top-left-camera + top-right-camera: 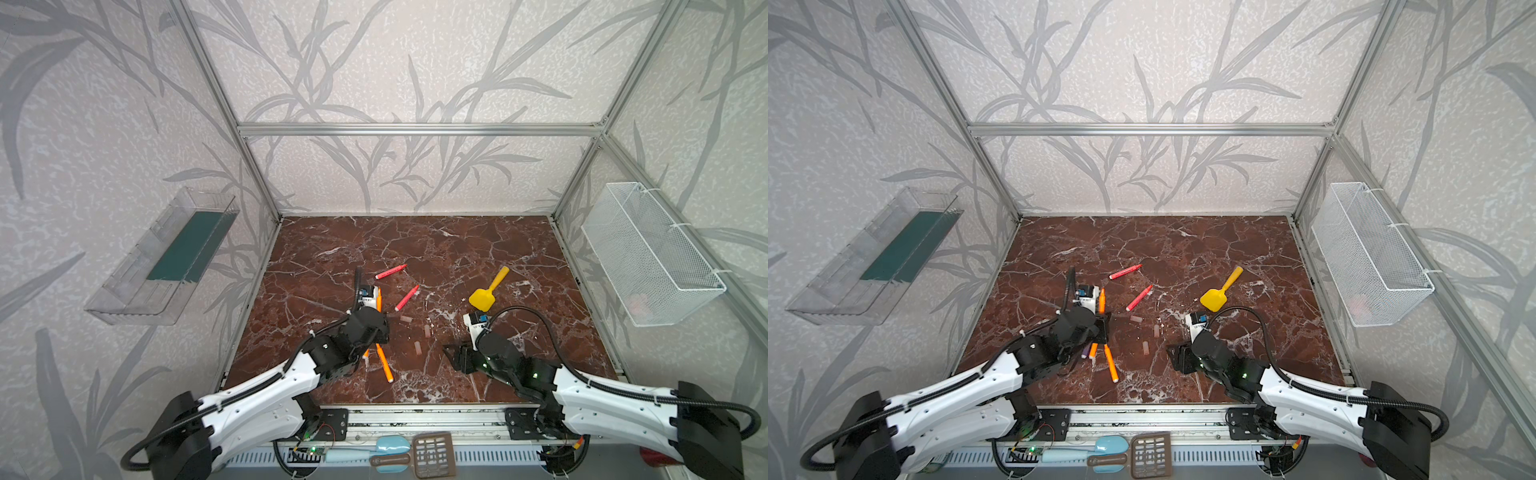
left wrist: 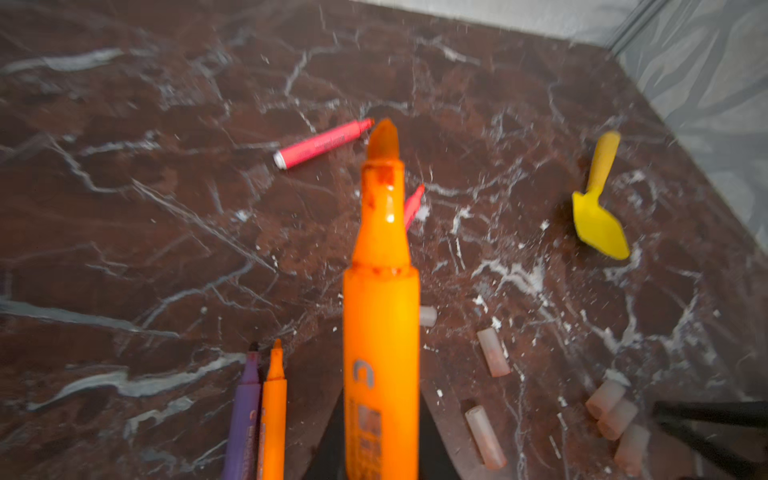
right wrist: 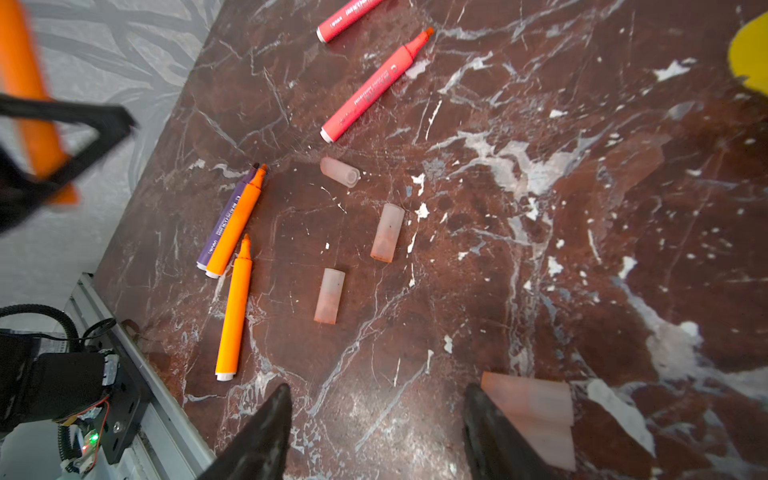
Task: Insert the pens into the pen caps
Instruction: 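Draw the left gripper back holding the marker while the right gripper lowers toward the caps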
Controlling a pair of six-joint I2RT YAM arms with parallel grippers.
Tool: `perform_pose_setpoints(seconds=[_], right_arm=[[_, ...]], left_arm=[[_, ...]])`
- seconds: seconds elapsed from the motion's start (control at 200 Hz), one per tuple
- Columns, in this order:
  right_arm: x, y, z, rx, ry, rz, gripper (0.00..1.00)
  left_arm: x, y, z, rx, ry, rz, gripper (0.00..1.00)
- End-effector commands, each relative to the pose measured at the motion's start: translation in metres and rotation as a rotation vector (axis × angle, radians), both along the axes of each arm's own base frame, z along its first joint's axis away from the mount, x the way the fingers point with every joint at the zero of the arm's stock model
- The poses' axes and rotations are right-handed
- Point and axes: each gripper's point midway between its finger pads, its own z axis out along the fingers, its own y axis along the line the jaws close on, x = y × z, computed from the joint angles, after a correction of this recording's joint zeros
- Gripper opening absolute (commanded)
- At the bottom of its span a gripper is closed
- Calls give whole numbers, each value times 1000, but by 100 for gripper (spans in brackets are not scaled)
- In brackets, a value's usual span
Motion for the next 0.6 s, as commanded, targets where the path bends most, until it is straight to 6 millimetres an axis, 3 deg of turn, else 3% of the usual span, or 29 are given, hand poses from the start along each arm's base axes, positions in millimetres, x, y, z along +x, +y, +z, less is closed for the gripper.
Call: perform_pose_setpoints(seconds=[0.0,0.12,0.175,0.23,0.32,0.36,0.45,0.515,0.595], right_arm=[[8,10,12,33,-35,-9,63],[12,10,12,27,-48,-29,63],[14,10,13,11,-49,-33,63],[16,12,12,1,-45,-32,63],[17,14,4,-1,-30,-41,63],[17,17,1,5,-24,-34,63],[18,26,-6,19,-3,-24,62],[20,35,-8,21,15,-15,62],[17,53,-12,-30,24,41,61]], left_arm=[[-15,24,11,-41,45,74,0],[-10,46,67,-5,-59,116,0],[-4,58,81,32,-98,160,0],[0,66,64,-10,-56,221,0],[14,52,21,-45,-88,194,0],[19,56,6,-44,-58,228,0],[29,34,3,57,-56,66,0],[28,34,-15,74,21,83,0],[33,20,-26,33,10,35,0]])
